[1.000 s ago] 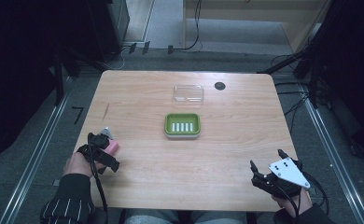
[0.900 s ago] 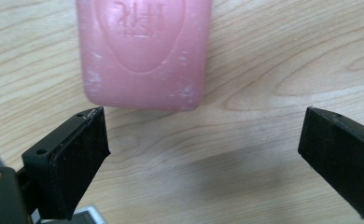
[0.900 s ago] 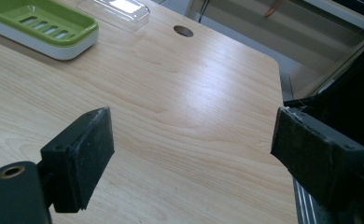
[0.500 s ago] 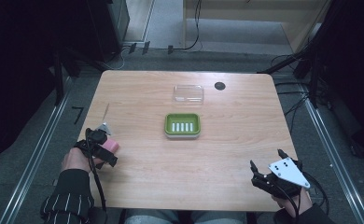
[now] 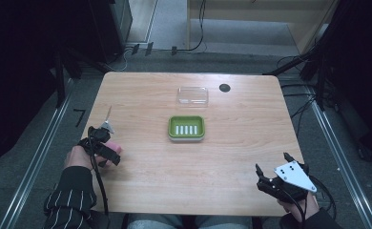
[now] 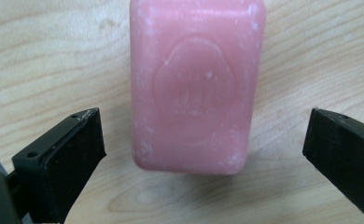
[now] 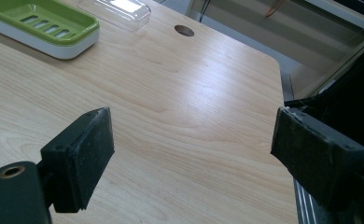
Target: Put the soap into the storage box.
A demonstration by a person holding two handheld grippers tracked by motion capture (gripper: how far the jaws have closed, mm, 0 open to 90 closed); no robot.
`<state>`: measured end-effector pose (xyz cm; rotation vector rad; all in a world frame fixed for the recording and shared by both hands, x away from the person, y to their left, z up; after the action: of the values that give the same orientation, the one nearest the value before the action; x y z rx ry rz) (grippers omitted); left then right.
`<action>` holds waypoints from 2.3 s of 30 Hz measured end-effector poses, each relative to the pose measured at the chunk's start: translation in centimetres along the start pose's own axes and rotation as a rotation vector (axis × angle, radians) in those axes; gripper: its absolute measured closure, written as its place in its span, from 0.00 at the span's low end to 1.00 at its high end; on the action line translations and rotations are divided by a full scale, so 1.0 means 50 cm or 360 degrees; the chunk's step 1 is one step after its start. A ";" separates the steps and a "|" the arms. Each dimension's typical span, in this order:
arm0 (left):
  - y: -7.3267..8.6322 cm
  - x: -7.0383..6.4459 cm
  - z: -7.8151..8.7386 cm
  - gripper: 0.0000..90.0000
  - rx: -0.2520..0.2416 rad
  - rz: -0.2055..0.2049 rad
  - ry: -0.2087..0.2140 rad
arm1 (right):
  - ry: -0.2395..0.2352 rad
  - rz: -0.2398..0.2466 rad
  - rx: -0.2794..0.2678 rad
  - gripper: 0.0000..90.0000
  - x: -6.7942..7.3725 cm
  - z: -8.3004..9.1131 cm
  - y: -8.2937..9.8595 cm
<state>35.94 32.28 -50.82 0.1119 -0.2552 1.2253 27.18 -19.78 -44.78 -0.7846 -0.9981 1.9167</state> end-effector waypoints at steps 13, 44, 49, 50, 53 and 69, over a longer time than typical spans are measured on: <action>-0.032 0.003 -0.018 0.00 -0.0006 -0.0052 -0.0001 | 0.0001 0.0000 0.0002 0.15 0.000 0.000 0.000; -0.030 0.004 -0.020 0.42 -0.0043 -0.0065 -0.0027 | 0.0006 -0.0008 -0.0004 0.15 -0.001 0.001 0.000; -0.030 0.004 -0.020 0.42 -0.0055 -0.0064 -0.0030 | 0.0005 -0.0010 -0.0002 0.15 -0.001 0.001 0.000; -0.030 0.004 -0.020 0.42 -0.0060 -0.0069 -0.0028 | 0.0006 -0.0009 -0.0002 0.15 -0.001 0.001 0.000; -0.030 0.004 -0.020 0.42 -0.0065 -0.0082 -0.0025 | 0.0007 -0.0011 -0.0001 0.15 0.000 0.000 0.000; -0.028 -0.003 -0.007 0.42 -0.0081 -0.0151 -0.0041 | 0.0004 -0.0010 -0.0003 0.16 -0.001 0.001 0.001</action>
<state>37.25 31.77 -51.14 0.0945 -0.3003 1.1229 27.14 -19.85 -44.76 -0.7837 -0.9998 1.9094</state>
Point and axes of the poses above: each handheld gripper's, and its own axes: z roughly backward along the jaws, y roughly out of its underside, x roughly to its left, the point moved 7 cm from there along -z, roughly forward along the jaws, and after that the axes turned 13 degrees about -y, right-handed, at the moved point
